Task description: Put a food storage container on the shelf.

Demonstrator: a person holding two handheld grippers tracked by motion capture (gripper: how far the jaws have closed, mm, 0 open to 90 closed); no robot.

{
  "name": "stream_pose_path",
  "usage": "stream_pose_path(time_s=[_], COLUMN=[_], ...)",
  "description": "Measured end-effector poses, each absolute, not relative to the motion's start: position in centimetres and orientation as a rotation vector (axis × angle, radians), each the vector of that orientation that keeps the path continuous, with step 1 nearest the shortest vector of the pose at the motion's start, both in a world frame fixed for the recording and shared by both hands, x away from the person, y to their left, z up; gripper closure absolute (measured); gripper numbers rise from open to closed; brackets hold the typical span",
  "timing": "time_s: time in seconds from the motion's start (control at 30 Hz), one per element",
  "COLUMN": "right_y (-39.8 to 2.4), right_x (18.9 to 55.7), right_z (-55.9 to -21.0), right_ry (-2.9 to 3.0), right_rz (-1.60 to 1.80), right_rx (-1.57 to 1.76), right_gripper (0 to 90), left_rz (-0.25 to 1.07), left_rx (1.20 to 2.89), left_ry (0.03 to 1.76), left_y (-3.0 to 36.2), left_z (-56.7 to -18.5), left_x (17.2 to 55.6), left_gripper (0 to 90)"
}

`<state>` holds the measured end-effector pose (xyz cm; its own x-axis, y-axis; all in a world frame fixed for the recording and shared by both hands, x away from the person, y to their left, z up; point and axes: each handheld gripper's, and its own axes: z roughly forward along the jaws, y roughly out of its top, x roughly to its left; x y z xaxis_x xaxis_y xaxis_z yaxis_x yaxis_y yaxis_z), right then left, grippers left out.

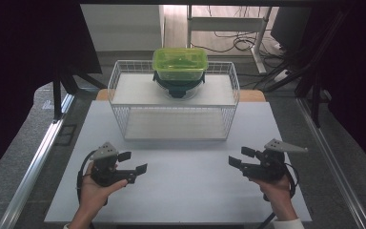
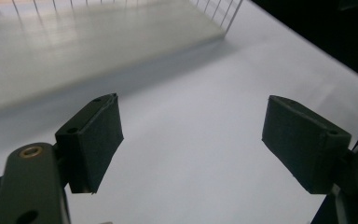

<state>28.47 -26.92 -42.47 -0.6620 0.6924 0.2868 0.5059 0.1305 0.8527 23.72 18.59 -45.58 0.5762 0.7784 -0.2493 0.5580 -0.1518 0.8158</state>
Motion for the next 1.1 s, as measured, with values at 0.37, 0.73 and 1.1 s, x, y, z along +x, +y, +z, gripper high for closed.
stream_pose_path(time_s=[0.37, 0.73, 1.1], right_y=[-27.1, -27.3, -27.6], right_x=[27.5, 27.7, 27.7], right_z=[-48.0, -48.4, -47.9], right_ry=[2.317, 2.309, 2.28], right_rz=[1.312, 1.297, 1.319], right_rx=[1.217, 1.236, 1.252], right_gripper=[23.9, 23.8, 19.4], left_rz=[0.247, 0.276, 0.28], left_rx=[1.896, 1.873, 1.862], left_ry=[1.19, 1.194, 1.208], left_y=[20.0, 20.2, 20.6], left_z=[-50.6, -50.1, -50.2], left_x=[22.9, 22.8, 22.9], left_gripper=[20.9, 20.5, 19.8])
